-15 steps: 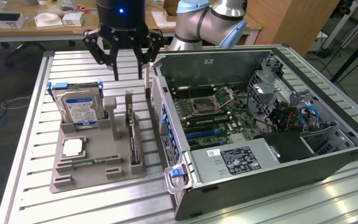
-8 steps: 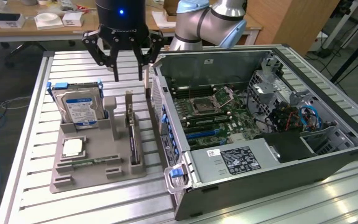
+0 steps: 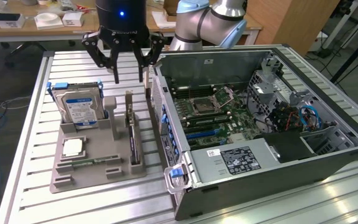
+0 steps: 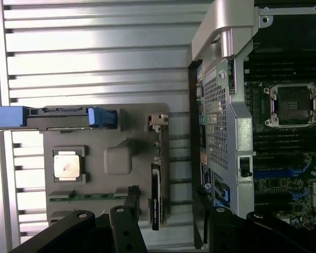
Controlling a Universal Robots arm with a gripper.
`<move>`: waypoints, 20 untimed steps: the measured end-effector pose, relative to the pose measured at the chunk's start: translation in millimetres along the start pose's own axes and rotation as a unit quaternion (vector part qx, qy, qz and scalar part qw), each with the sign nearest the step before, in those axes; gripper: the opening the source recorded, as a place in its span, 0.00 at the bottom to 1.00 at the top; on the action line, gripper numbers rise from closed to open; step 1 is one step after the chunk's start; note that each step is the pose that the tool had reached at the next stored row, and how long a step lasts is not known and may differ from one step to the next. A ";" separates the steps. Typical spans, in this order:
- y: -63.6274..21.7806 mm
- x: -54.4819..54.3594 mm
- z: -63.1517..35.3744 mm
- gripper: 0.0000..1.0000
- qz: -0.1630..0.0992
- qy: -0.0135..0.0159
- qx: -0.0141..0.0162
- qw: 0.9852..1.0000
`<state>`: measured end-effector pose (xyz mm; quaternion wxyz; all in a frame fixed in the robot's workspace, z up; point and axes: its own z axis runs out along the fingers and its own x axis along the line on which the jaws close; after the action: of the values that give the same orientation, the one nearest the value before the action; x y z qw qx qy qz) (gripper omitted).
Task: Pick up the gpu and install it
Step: 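Pick up the gpu and move the gpu toward the slot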
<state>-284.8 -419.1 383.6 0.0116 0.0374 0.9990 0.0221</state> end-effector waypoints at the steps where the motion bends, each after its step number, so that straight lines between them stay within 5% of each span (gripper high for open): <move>1: -0.6 0.0 0.0 0.53 0.000 0.000 0.000 1.000; 20: -4.6 -0.2 2.7 0.53 0.000 0.000 0.000 1.000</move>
<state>-284.8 -423.6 380.8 0.0117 0.0374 0.9990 0.0221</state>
